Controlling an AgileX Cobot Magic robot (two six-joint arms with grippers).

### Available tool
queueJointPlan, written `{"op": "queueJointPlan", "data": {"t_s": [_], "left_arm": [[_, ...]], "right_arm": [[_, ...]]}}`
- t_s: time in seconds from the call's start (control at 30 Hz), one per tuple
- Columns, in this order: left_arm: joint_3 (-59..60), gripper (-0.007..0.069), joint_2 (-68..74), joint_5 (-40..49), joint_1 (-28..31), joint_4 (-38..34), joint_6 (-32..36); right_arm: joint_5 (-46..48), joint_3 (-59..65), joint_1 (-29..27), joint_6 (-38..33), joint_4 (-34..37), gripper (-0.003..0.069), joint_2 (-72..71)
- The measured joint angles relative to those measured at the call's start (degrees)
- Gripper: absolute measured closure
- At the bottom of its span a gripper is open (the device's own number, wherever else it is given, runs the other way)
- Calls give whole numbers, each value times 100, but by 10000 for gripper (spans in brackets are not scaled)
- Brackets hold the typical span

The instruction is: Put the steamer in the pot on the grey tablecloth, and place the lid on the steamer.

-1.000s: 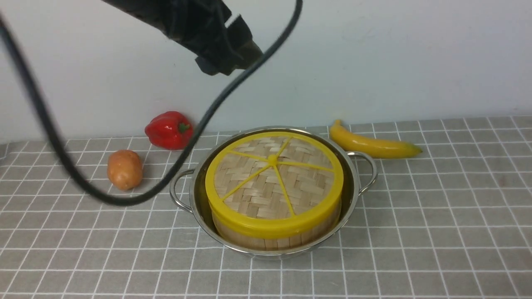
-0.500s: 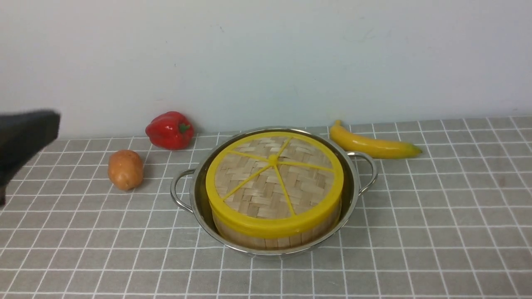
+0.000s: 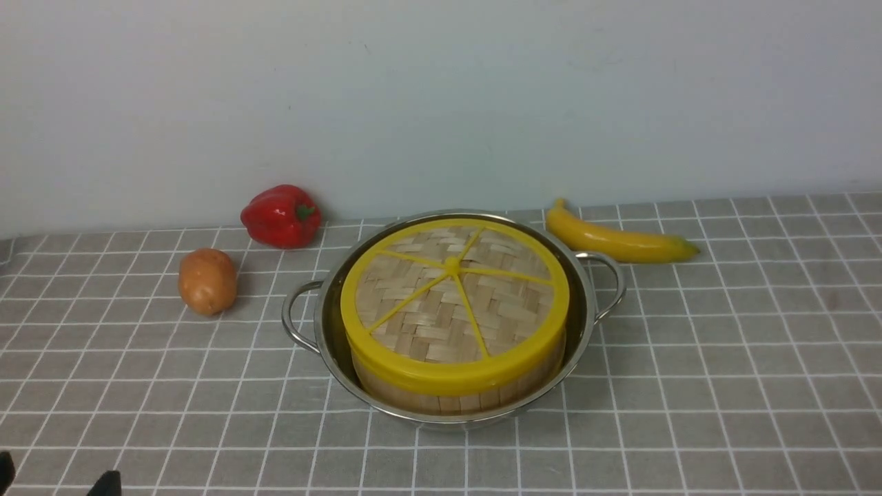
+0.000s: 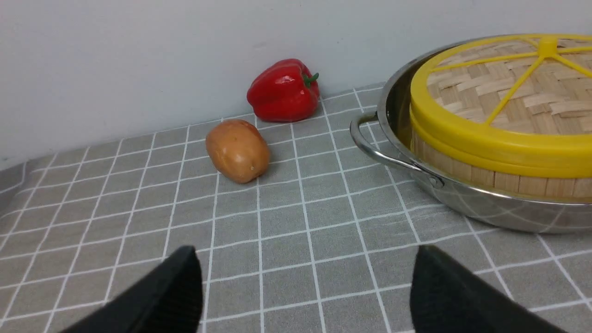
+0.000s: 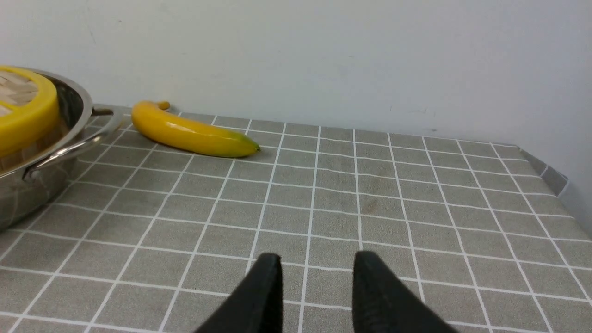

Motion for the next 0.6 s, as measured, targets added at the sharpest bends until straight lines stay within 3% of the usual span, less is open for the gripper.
{"op": "queueJointPlan", "data": {"t_s": [0.6], "left_arm": [[492,67,-607,25,0,306,-172]], "right_arm": [[-3,0,0,0,0,417,0]]}}
